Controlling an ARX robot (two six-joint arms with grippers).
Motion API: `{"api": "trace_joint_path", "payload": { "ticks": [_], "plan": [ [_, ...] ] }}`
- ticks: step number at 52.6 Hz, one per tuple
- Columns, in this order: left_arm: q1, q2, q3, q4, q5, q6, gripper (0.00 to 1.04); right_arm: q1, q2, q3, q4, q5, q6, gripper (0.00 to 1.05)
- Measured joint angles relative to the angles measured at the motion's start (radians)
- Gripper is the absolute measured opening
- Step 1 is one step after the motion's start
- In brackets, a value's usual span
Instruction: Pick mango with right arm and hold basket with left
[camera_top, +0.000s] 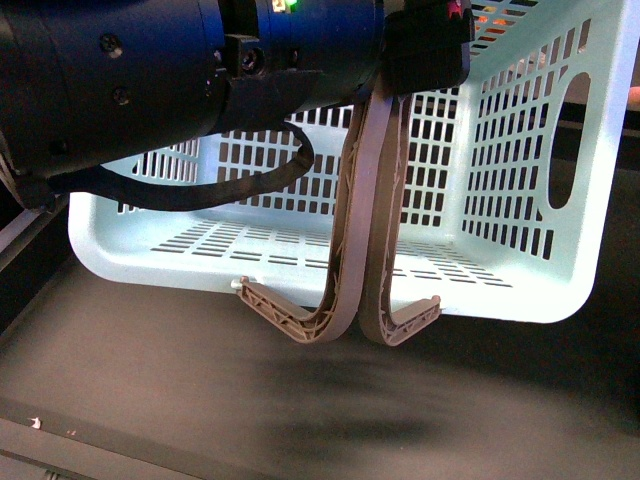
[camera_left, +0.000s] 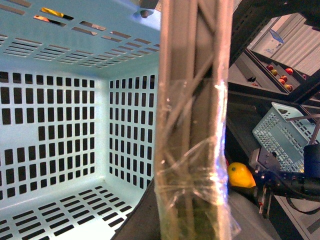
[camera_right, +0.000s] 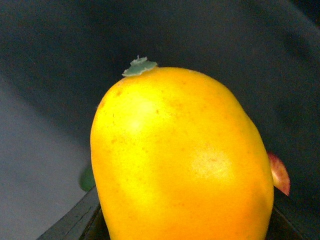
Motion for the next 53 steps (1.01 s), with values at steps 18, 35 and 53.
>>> {"api": "trace_joint_path", "payload": {
  "ticks": [18, 35, 53],
  "plan": [
    [0.0, 0.0, 0.0, 0.0, 0.0, 0.0, 0.09, 0.212, -0.608, -0.302, 0.037, -0.054, 0.438, 0.6],
    [0.0, 0.0, 0.0, 0.0, 0.0, 0.0, 0.09, 0.62, -0.905, -0.358, 0.156, 0.172, 0.942, 0.59],
    [0.0, 0.0, 0.0, 0.0, 0.0, 0.001, 0.09, 0.902, -0.726, -0.354, 0.422, 0.467, 1.249, 0.59]
  ]
}}
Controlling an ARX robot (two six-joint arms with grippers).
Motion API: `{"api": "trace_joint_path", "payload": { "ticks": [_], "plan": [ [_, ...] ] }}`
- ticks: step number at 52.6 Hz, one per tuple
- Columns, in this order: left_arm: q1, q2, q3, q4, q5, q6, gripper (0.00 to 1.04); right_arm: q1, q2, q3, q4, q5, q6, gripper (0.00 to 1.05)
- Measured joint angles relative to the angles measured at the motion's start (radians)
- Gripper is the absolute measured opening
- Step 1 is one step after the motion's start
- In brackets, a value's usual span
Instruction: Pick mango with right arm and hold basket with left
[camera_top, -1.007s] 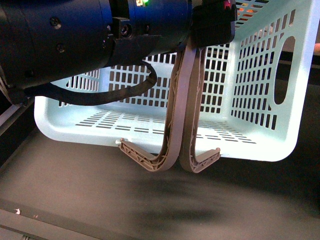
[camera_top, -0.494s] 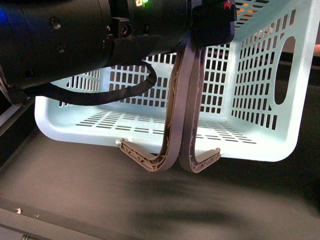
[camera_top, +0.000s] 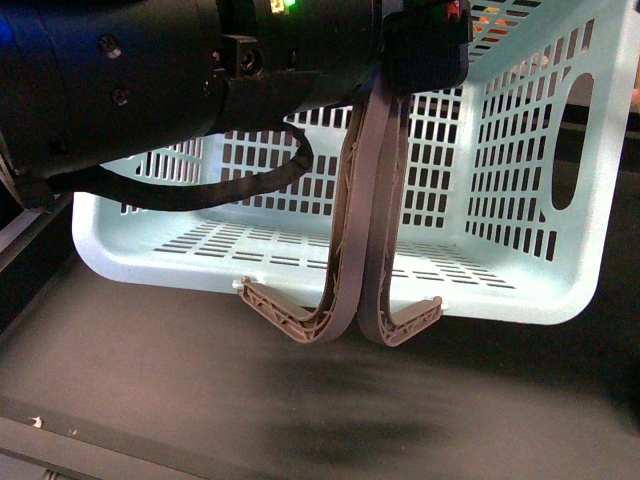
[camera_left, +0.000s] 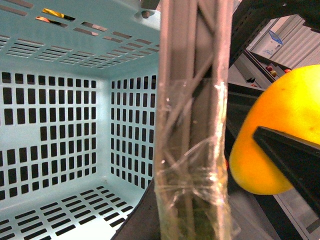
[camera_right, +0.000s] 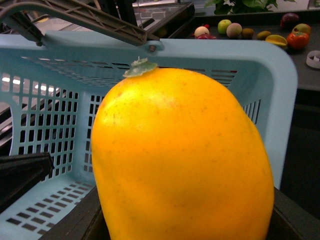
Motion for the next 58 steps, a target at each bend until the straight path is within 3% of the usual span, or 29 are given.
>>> {"api": "trace_joint_path", "payload": {
  "ticks": [11, 19, 33, 36, 51, 58],
  "plan": [
    [0.0, 0.0, 0.0, 0.0, 0.0, 0.001, 0.09, 0.103, 0.154, 0.049, 0.076, 0.13, 0.089, 0.59],
    [0.0, 0.0, 0.0, 0.0, 0.0, 0.002, 0.09, 0.124, 0.227, 0.077, 0.111, 0.173, 0.106, 0.59],
    [0.0, 0.0, 0.0, 0.0, 0.0, 0.002, 0.09, 0.118, 0.272, 0.087, 0.166, 0.235, 0.098, 0.97],
    [0.0, 0.001, -0.002, 0.0, 0.006, 0.008, 0.09, 0.114, 0.262, 0.086, 0.174, 0.242, 0.093, 0.99],
    [0.001, 0.01, -0.007, 0.0, -0.003, 0.01, 0.09, 0.028, -0.063, -0.078, 0.129, 0.302, 0.067, 0.97],
    [0.001, 0.01, -0.007, 0.0, -0.003, 0.01, 0.09, -0.093, -0.432, -0.225, -0.1, 0.297, 0.083, 0.97]
  ]
}}
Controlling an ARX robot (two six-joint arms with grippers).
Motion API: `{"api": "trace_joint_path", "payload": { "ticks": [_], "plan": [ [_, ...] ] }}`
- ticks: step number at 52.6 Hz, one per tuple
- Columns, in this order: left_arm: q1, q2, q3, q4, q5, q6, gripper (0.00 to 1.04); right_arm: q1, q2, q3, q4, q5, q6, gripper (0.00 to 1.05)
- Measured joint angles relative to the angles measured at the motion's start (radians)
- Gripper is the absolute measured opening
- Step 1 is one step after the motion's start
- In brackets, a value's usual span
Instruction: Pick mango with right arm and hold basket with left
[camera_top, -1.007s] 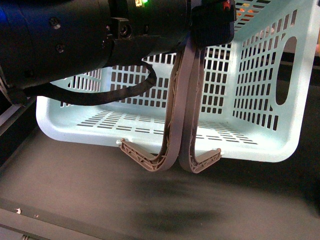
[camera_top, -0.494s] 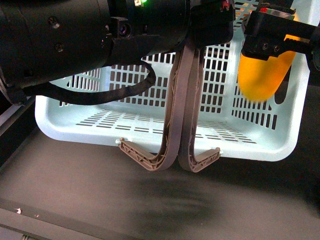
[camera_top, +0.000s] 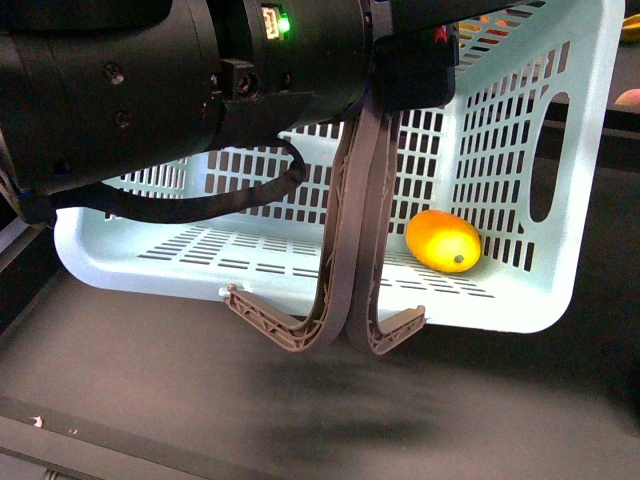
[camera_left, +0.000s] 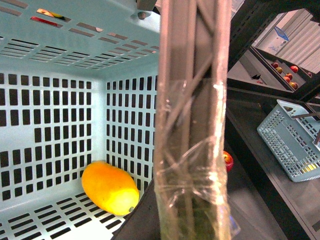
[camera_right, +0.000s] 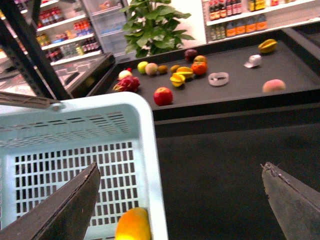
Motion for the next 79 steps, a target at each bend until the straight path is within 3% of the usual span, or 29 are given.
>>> {"api": "trace_joint_path", "payload": {
  "ticks": [6, 12, 28, 33, 36, 59, 70, 74, 79],
  "plan": [
    [0.0, 0.0, 0.0, 0.0, 0.003, 0.001, 0.09, -0.071, -0.292, -0.062, -0.235, 0.025, 0.0, 0.97],
    [-0.002, 0.0, 0.0, 0.0, 0.005, 0.001, 0.09, -0.062, -0.47, -0.08, -0.401, 0.087, -0.015, 0.97],
    [-0.001, 0.0, 0.0, 0.0, 0.003, 0.002, 0.09, -0.063, -0.506, -0.084, -0.411, 0.071, -0.032, 0.96],
    [-0.001, 0.0, 0.0, 0.0, 0.001, 0.002, 0.09, -0.107, -0.532, -0.116, -0.343, -0.113, -0.135, 0.83],
    [-0.001, 0.0, 0.0, 0.0, 0.001, 0.004, 0.09, -0.115, -0.549, -0.126, -0.343, -0.166, -0.179, 0.74],
    [-0.002, 0.0, 0.0, 0.0, 0.003, 0.002, 0.09, -0.12, -0.67, -0.183, -0.393, -0.18, -0.257, 0.01],
    [-0.001, 0.0, 0.0, 0.0, 0.002, 0.002, 0.09, -0.12, -0.735, -0.201, -0.441, -0.18, -0.257, 0.02],
    [-0.001, 0.0, 0.0, 0.0, 0.002, 0.003, 0.09, -0.12, -0.852, -0.2, -0.593, -0.181, -0.257, 0.02],
    [-0.001, 0.0, 0.0, 0.0, 0.002, 0.003, 0.09, -0.12, -0.897, -0.2, -0.607, -0.182, -0.257, 0.02]
  ]
}}
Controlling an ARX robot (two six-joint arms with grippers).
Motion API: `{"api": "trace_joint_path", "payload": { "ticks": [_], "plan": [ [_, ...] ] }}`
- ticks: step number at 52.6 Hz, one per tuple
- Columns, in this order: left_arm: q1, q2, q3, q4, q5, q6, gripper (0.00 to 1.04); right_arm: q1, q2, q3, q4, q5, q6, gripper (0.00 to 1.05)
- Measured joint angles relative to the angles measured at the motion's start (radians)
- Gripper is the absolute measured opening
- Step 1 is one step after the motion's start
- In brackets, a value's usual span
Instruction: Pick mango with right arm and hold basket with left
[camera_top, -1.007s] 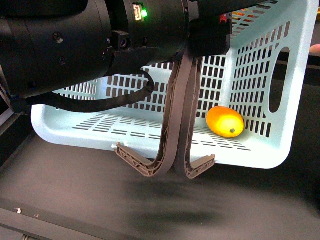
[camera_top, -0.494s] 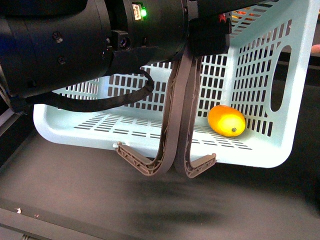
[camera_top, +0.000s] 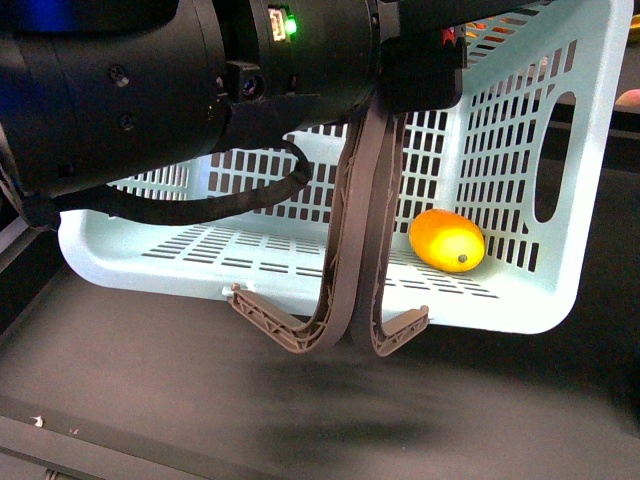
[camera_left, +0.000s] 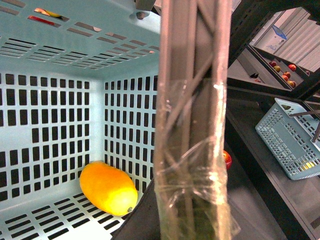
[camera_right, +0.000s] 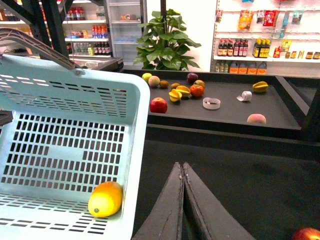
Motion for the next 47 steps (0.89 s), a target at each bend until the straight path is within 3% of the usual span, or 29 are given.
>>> {"api": "trace_joint_path", "payload": {
  "ticks": [45, 47],
  "plan": [
    [0.0, 0.0, 0.0, 0.0, 0.0, 0.0, 0.09, 0.0, -0.001, 0.0, -0.004, 0.0, 0.0, 0.02],
    [0.0, 0.0, 0.0, 0.0, 0.0, 0.0, 0.09, 0.0, -0.001, 0.0, -0.004, -0.001, -0.001, 0.07]
  ]
}}
